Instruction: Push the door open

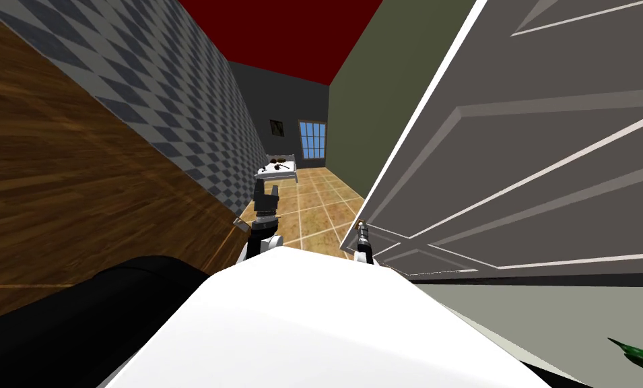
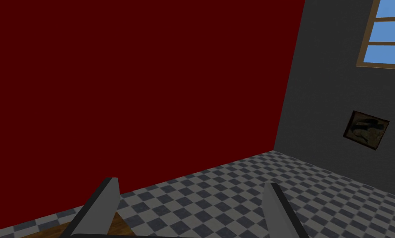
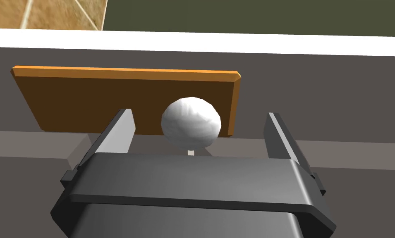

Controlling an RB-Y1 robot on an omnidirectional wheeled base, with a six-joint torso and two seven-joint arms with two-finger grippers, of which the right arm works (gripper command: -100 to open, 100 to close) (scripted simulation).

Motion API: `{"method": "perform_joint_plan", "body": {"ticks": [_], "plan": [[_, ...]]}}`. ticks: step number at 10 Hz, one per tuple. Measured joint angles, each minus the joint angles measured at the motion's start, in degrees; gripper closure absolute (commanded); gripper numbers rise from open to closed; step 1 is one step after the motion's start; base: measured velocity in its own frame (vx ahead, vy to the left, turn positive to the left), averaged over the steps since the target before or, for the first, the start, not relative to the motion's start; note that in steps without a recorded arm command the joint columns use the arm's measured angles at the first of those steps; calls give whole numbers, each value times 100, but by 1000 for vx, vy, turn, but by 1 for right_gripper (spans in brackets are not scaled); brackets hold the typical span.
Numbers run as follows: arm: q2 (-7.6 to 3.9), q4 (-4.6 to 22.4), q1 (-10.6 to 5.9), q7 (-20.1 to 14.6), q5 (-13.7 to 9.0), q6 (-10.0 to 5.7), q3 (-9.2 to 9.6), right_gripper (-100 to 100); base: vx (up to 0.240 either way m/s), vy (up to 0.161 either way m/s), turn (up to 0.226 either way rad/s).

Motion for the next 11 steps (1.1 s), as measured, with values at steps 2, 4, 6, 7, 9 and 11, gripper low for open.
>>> {"method": "perform_joint_plan", "body": {"ticks": [2, 4, 6, 7, 9, 11], "plan": [[3, -3, 0, 1, 1, -8, 1, 100, -28, 6, 4], [-4, -1, -7, 3, 1, 6, 0, 100, -18, 3, 0], [3, 10, 7, 4, 3, 12, 4, 100, -4, 1, -1], [4, 12, 9, 4, 3, 14, 4, 100, 105, 30, -36], [0, 68, 29, 33, -47, 48, -67, 100, 189, 40, -52], [-16, -113, 98, 74, -105, 154, -163, 100, 196, 43, -57]]}}
